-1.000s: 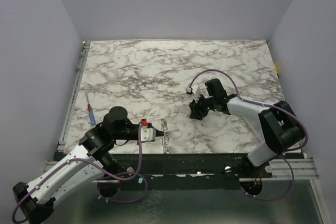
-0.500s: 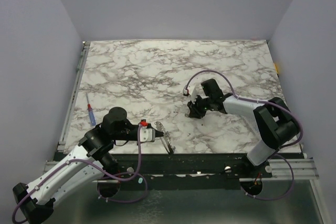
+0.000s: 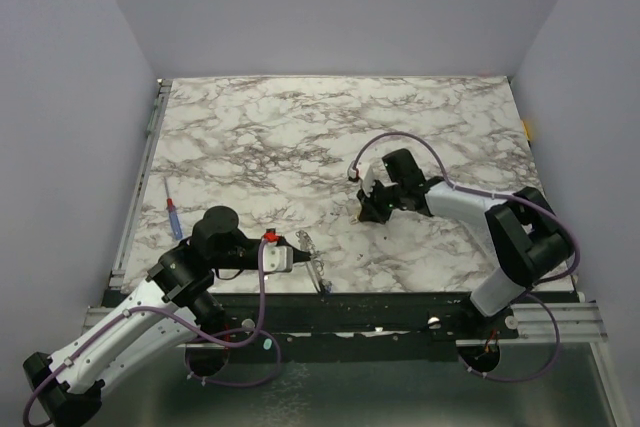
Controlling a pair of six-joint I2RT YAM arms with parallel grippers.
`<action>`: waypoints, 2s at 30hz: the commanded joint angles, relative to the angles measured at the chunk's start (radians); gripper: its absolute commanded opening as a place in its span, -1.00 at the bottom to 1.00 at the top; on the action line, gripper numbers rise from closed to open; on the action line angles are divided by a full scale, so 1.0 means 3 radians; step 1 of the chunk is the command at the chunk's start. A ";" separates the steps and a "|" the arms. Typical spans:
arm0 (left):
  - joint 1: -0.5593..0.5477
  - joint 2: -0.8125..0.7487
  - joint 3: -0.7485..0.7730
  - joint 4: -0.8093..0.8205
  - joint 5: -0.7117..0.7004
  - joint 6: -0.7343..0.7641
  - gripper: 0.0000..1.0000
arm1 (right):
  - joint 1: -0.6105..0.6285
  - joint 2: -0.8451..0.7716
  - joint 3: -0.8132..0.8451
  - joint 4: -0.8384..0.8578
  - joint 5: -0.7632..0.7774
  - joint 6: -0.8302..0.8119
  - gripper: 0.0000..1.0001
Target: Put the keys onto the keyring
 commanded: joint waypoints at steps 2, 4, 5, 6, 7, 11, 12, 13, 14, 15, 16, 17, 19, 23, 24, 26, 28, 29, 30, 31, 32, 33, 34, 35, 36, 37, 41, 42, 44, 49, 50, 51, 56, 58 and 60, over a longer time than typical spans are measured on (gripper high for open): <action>0.0013 -0.0043 -0.0005 0.0095 0.0080 -0.0032 -1.00 | 0.0024 -0.0408 -0.0124 0.0075 -0.0168 0.0281 -0.99; 0.0011 -0.0041 -0.0010 0.0092 0.0080 -0.0030 -1.00 | 0.0024 -0.0532 -0.0198 0.0158 -0.0196 0.0409 -0.99; 0.0013 -0.0040 -0.0010 0.0092 0.0080 -0.0030 -1.00 | 0.0025 -0.0591 -0.0236 0.0205 -0.0178 0.0469 -0.99; 0.0014 -0.0032 -0.0010 0.0091 0.0085 -0.0027 -1.00 | 0.0028 -0.0639 -0.0277 0.0252 -0.0143 0.0504 -0.99; 0.0011 -0.0034 -0.0008 0.0092 0.0090 -0.0030 -1.00 | 0.0028 -0.0682 -0.0311 0.0275 -0.0126 0.0514 -0.99; 0.0014 -0.0014 0.0012 0.0093 0.0109 -0.0026 -1.00 | 0.0027 -0.0783 -0.0281 0.0223 -0.0128 0.0490 -0.99; 0.0012 -0.0012 0.0017 0.0093 0.0109 -0.0025 -1.00 | 0.0028 -0.0802 -0.0265 0.0201 -0.0129 0.0484 -0.99; 0.0014 -0.0005 0.0024 0.0093 0.0115 -0.0025 -1.00 | 0.0025 -0.0831 -0.0256 0.0192 -0.0132 0.0482 -0.99; 0.0014 0.0001 0.0031 0.0095 0.0118 -0.0025 -1.00 | 0.0027 -0.0866 -0.0249 0.0191 -0.0134 0.0482 -0.99; 0.0011 0.0008 0.0039 0.0092 0.0123 -0.0025 -1.00 | 0.0024 -0.0912 -0.0249 0.0197 -0.0141 0.0485 -0.99; 0.0011 0.0021 0.0047 0.0094 0.0130 -0.0025 -1.00 | 0.0028 -0.0962 -0.0253 0.0210 -0.0140 0.0490 -0.99; 0.0013 0.0031 0.0055 0.0092 0.0140 -0.0025 -1.00 | 0.0028 -0.1009 -0.0255 0.0218 -0.0145 0.0502 -0.99; 0.0010 0.0059 0.0073 0.0094 0.0162 -0.0025 -1.00 | 0.0028 -0.1121 -0.0263 0.0235 -0.0163 0.0518 -0.99; 0.0013 0.0157 0.0120 0.0100 0.0202 -0.0011 -1.00 | 0.0025 -0.1355 -0.0265 0.0215 -0.0205 0.0552 -0.99; 0.0013 0.0189 0.0137 0.0097 0.0216 -0.0003 -1.00 | 0.0026 -0.1411 -0.0258 0.0202 -0.0216 0.0560 -0.99; 0.0014 0.0263 0.0176 0.0100 0.0253 0.0014 -1.00 | 0.0028 -0.1519 -0.0246 0.0158 -0.0242 0.0563 -0.99; 0.0010 0.0338 0.0223 0.0106 0.0285 0.0028 -1.00 | 0.0025 -0.1610 -0.0238 0.0123 -0.0266 0.0566 -0.99; 0.0012 0.0377 0.0246 0.0113 0.0300 0.0035 -1.00 | 0.0025 -0.1658 -0.0236 0.0108 -0.0280 0.0568 -0.99; 0.0014 0.0411 0.0271 0.0119 0.0308 0.0039 -1.00 | 0.0026 -0.1712 -0.0239 0.0098 -0.0291 0.0568 -0.99; 0.0014 0.0442 0.0286 0.0131 0.0314 0.0041 -1.00 | 0.0028 -0.1754 -0.0235 0.0083 -0.0309 0.0568 -0.99; 0.0013 0.0479 0.0307 0.0143 0.0315 0.0042 -1.00 | 0.0027 -0.1786 -0.0233 0.0068 -0.0330 0.0571 -0.99; 0.0014 0.0506 0.0323 0.0153 0.0319 0.0042 -1.00 | 0.0027 -0.1822 -0.0226 0.0052 -0.0355 0.0583 -0.99; 0.0013 0.0553 0.0346 0.0163 0.0324 0.0042 -1.00 | 0.0028 -0.1858 -0.0225 0.0039 -0.0380 0.0596 -0.99; 0.0012 0.0588 0.0369 0.0174 0.0329 0.0042 -1.00 | 0.0025 -0.1891 -0.0221 0.0026 -0.0397 0.0610 -0.99; 0.0014 0.0629 0.0394 0.0180 0.0341 0.0042 -1.00 | 0.0028 -0.1931 -0.0222 0.0018 -0.0410 0.0626 -0.99; 0.0013 0.0665 0.0417 0.0185 0.0355 0.0042 -1.00 | 0.0027 -0.1972 -0.0226 0.0012 -0.0424 0.0636 -0.99; 0.0014 0.0789 0.0492 0.0215 0.0415 0.0026 -1.00 | 0.0027 -0.2140 -0.0241 -0.0020 -0.0456 0.0656 -0.99; 0.0014 0.0819 0.0512 0.0232 0.0423 0.0010 -1.00 | 0.0028 -0.2171 -0.0231 -0.0042 -0.0476 0.0655 -0.99; 0.0013 0.0885 0.0554 0.0247 0.0431 -0.0025 -1.00 | 0.0030 -0.2224 -0.0189 -0.0123 -0.0516 0.0634 -0.99; 0.0013 0.1054 0.0663 0.0263 0.0481 -0.0035 -1.00 | 0.0028 -0.2305 -0.0061 -0.0318 -0.0680 0.0600 -0.99; 0.0010 0.1090 0.0687 0.0264 0.0492 -0.0035 -1.00 | 0.0029 -0.2320 -0.0045 -0.0340 -0.0729 0.0606 -0.99; 0.0010 0.1128 0.0713 0.0267 0.0507 -0.0034 -1.00 | 0.0028 -0.2333 -0.0032 -0.0352 -0.0793 0.0614 -0.99; 0.0007 0.1313 0.0827 0.0272 0.0583 -0.0032 -1.00 | 0.0033 -0.2425 -0.0005 -0.0357 -0.1015 0.0650 -0.99; 0.0009 0.1361 0.0863 0.0272 0.0607 -0.0022 -1.00 | 0.0037 -0.2449 -0.0018 -0.0340 -0.1077 0.0655 -0.99; 0.0005 0.1408 0.0899 0.0282 0.0645 -0.0027 -1.00 | 0.0048 -0.2445 -0.0028 -0.0315 -0.1132 0.0672 -0.99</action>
